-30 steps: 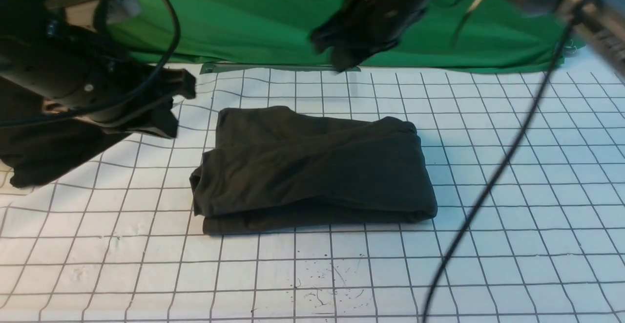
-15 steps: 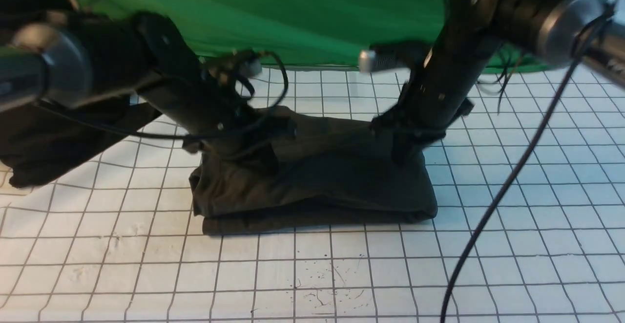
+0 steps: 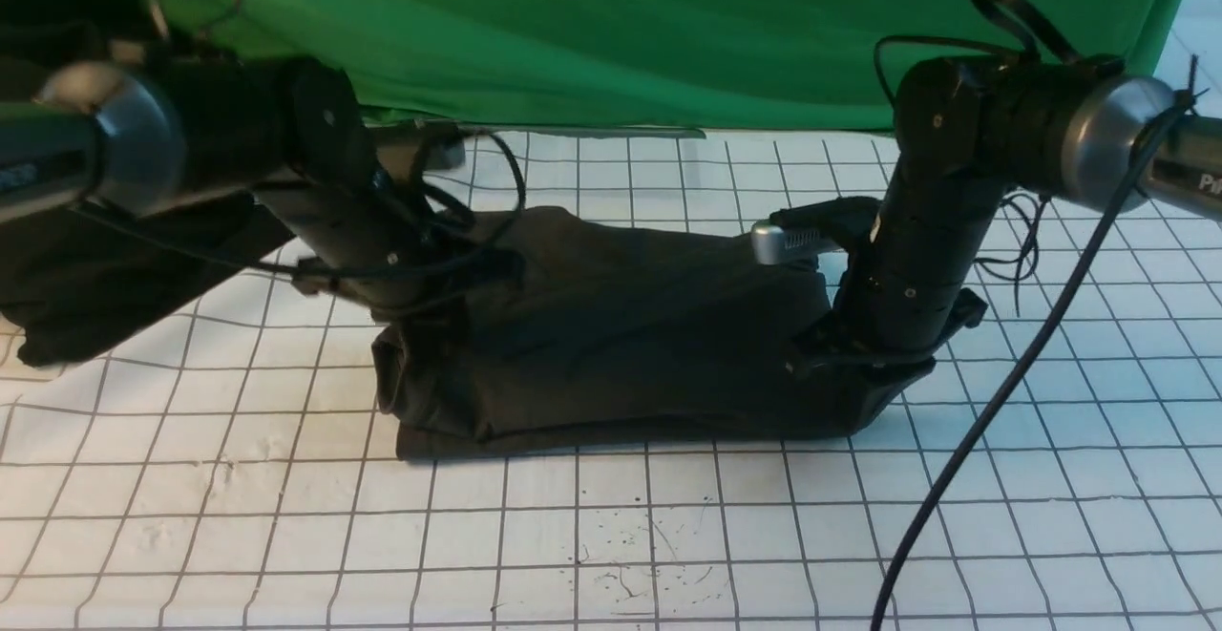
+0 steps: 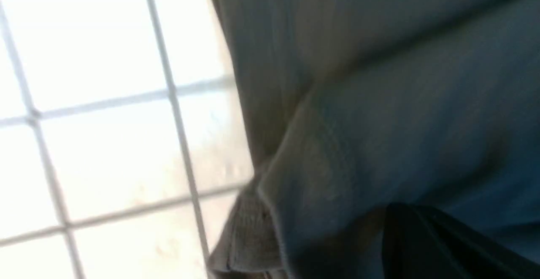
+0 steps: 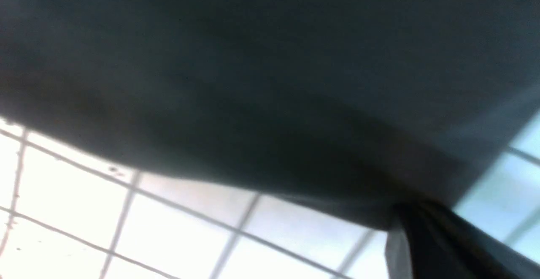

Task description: Fold a long-sleeved shirt over a white checkered tablecloth.

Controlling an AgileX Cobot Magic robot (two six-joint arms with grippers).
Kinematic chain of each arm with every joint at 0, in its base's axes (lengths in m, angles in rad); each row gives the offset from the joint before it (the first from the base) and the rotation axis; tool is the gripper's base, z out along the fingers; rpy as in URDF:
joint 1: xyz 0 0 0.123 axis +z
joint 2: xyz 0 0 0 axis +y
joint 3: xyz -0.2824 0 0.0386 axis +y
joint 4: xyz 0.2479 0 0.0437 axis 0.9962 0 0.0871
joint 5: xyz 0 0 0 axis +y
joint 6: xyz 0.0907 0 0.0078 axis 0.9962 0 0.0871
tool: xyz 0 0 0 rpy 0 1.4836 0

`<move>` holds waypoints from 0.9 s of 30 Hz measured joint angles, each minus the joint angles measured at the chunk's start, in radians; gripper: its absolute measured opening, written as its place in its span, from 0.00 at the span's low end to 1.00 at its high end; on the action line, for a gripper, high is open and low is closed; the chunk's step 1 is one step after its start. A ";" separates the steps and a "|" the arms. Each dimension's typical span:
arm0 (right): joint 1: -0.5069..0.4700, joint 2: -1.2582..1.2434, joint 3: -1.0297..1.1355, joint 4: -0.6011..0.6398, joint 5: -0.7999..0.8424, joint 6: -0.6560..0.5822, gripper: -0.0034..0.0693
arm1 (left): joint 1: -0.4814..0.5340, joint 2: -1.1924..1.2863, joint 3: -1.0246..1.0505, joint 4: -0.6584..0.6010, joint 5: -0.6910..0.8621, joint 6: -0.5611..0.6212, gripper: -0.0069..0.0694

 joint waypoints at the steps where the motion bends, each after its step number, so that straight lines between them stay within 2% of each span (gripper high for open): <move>1: -0.002 -0.007 0.001 -0.005 0.003 0.000 0.04 | 0.007 -0.012 -0.011 0.000 0.001 -0.008 0.09; 5: -0.004 -0.047 0.008 -0.012 -0.008 0.000 0.04 | 0.104 -0.037 -0.121 -0.058 0.077 -0.026 0.09; 8: -0.004 -0.065 0.008 -0.012 -0.025 0.000 0.04 | 0.132 -0.018 -0.159 -0.101 0.139 0.028 0.09; 11: -0.004 -0.078 0.008 -0.005 -0.037 0.000 0.04 | 0.132 0.025 -0.173 -0.141 0.201 0.135 0.13; 14: -0.004 -0.078 0.008 -0.003 -0.039 0.000 0.04 | 0.127 0.055 -0.174 -0.144 0.212 0.150 0.19; 19: -0.004 -0.078 0.008 0.010 -0.043 0.000 0.04 | 0.126 0.116 -0.174 -0.141 0.207 0.163 0.50; 20: -0.004 -0.078 0.008 0.012 -0.043 0.000 0.04 | 0.126 0.119 -0.174 -0.141 0.205 0.164 0.51; 21: -0.004 -0.078 0.008 0.015 -0.045 0.000 0.04 | 0.126 0.131 -0.174 -0.141 0.198 0.165 0.59; 22: -0.004 -0.078 0.008 0.015 -0.045 0.000 0.04 | 0.126 0.135 -0.174 -0.141 0.198 0.165 0.62; 25: -0.004 -0.078 0.008 0.019 -0.045 0.000 0.04 | 0.126 0.149 -0.174 -0.143 0.193 0.169 0.65; 27: -0.004 -0.078 0.008 0.021 -0.045 0.000 0.04 | 0.126 0.151 -0.174 -0.143 0.191 0.171 0.58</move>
